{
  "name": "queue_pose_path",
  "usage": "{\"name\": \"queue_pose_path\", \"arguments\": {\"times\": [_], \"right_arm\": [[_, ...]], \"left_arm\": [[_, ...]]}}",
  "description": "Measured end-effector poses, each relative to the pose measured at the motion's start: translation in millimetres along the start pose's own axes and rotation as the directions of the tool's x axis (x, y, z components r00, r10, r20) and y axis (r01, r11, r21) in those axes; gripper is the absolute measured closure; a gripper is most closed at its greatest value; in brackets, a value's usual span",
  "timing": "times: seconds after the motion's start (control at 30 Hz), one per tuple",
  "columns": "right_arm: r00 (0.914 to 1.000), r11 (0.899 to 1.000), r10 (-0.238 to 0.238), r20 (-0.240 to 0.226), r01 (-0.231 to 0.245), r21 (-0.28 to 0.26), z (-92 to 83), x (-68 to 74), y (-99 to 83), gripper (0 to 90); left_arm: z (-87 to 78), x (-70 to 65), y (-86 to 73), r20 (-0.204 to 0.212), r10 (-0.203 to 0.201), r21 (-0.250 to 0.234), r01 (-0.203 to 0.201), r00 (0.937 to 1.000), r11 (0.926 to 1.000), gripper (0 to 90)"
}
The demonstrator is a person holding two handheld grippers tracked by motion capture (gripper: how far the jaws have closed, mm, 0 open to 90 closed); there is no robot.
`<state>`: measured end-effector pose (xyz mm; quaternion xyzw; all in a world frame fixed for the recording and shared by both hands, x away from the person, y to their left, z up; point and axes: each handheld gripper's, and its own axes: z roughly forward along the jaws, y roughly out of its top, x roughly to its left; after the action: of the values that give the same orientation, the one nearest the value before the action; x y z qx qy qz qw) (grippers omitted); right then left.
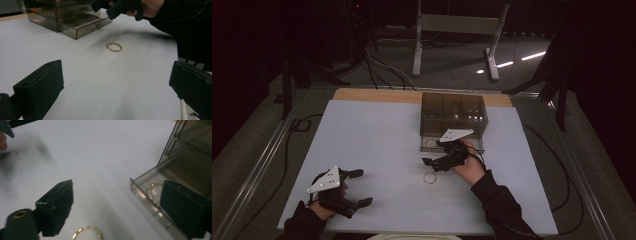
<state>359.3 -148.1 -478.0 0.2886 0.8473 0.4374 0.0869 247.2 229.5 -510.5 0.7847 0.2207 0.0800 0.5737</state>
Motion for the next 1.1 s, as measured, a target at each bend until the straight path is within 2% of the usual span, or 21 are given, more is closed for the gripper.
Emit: {"name": "queue_pose_path", "arguments": {"times": [0.13,0.4,0.8,0.9,0.97,1.03,1.1], "right_arm": [[0.9997,1.0,0.024,0.005,-0.024,-0.014,-7.1,2.7,-6.6,11.0],[0.9993,0.999,0.036,-0.002,-0.036,0.011,-7.7,6.6,-24.9,11.1],[0.9977,0.998,0.067,-0.014,-0.067,0.017,-12.6,15.3,-42.1,11.4],[0.9965,0.996,0.084,-0.007,-0.083,0.021,-12.4,18.1,-46.5,11.4],[0.9962,0.996,0.087,0.006,-0.087,0.032,-12.1,20.0,-49.0,15.3],[0.9923,0.992,0.122,0.02,-0.123,0.042,-12.2,19.7,-51.1,16.6],[0.9908,0.99,0.132,0.03,-0.133,0.047,-12.0,19.0,-53.1,17.8]], "left_arm": [[0.0,0.0,0.0,0.0,-0.002,-0.001,0.002,1.0,1.0,0.5],[0.6,0.5,0.1,0.0,0.0,0.001,0.0,1.0,1.0,0.5],[0.2,0.6,0.5,0.0,-0.004,-0.002,0.004,1.0,1.0,0.5],[0.2,0.1,0.4,0.001,-0.002,-0.001,0.002,1.0,1.0,0.5],[0.5,0.3,0.6,0.002,-0.003,-0.001,0.003,1.0,1.0,0.5],[0.5,-0.1,0.4,0.004,-0.004,-0.002,0.004,1.0,1.0,0.5],[0.6,-0.2,0.5,0.005,0.003,0.002,-0.003,1.0,1.0,0.5]]}}
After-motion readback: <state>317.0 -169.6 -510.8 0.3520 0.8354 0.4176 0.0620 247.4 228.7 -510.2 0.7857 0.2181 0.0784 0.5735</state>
